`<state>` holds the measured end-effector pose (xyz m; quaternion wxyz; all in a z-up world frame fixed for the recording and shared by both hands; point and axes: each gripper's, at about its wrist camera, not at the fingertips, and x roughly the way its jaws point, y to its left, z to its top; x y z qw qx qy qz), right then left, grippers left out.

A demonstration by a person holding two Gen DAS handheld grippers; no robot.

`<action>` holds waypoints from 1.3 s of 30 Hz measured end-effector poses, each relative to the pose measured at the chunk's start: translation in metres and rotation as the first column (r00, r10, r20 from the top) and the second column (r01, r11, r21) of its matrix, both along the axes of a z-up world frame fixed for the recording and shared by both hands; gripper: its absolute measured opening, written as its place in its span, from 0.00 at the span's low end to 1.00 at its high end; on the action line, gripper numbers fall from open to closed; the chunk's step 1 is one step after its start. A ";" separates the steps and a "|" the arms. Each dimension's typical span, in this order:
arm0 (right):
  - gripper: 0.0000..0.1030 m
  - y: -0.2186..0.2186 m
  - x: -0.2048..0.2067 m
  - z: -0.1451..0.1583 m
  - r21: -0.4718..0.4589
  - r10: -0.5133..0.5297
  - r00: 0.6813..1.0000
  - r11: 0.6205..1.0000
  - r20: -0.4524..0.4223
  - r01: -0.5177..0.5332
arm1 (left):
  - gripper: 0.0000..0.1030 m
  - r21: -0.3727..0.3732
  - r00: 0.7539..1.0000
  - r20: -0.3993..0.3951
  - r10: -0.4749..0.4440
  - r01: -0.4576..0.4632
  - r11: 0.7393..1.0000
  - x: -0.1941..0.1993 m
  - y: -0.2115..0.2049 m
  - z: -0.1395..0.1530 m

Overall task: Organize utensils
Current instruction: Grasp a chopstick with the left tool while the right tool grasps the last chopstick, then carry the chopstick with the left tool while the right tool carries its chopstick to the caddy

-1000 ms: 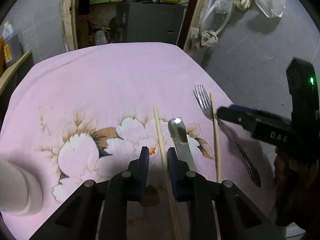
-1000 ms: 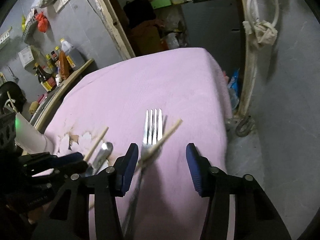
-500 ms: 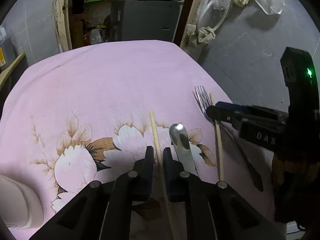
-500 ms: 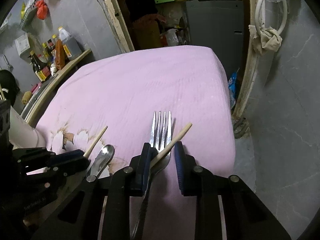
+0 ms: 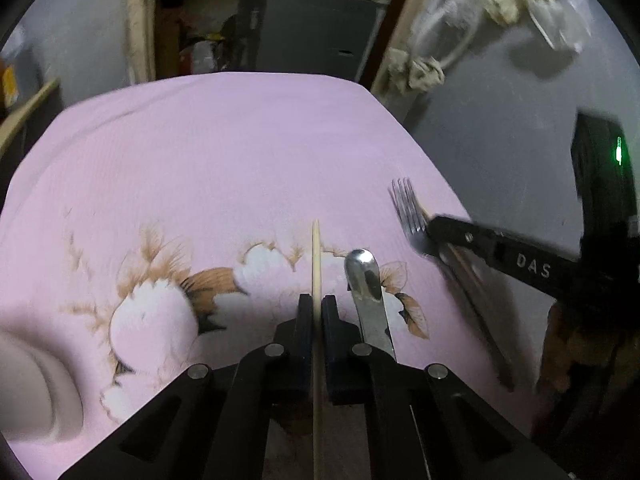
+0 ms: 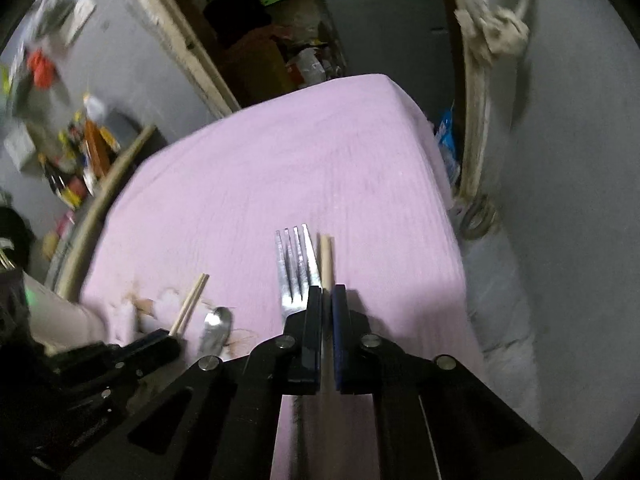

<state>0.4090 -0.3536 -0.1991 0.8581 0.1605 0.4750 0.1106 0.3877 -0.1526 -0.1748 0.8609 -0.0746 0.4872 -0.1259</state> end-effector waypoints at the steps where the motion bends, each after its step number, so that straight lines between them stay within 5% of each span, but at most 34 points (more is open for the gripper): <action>1: 0.04 0.000 -0.005 0.003 0.016 -0.011 1.000 1.000 0.009 0.011 | 0.05 -0.010 1.000 0.007 0.011 -0.011 1.000 -0.002 0.004 0.002; 11: 0.04 -0.003 -0.053 0.048 0.191 -0.098 0.972 0.980 0.212 0.058 | 0.05 -0.136 0.973 0.199 0.116 -0.090 0.987 -0.047 0.035 0.056; 22: 0.04 0.051 -0.098 0.140 0.190 -0.089 0.852 0.982 0.516 -0.012 | 0.05 -0.239 0.905 0.380 0.189 -0.101 0.966 -0.085 0.090 0.132; 32: 0.04 0.134 -0.115 0.213 0.120 -0.031 0.748 0.991 0.663 -0.065 | 0.05 -0.222 0.834 0.501 0.232 -0.135 0.966 -0.109 0.163 0.193; 39: 0.04 0.186 -0.117 0.240 0.172 -0.025 0.655 0.972 0.755 -0.161 | 0.05 -0.211 0.775 0.573 0.268 -0.176 0.961 -0.116 0.211 0.217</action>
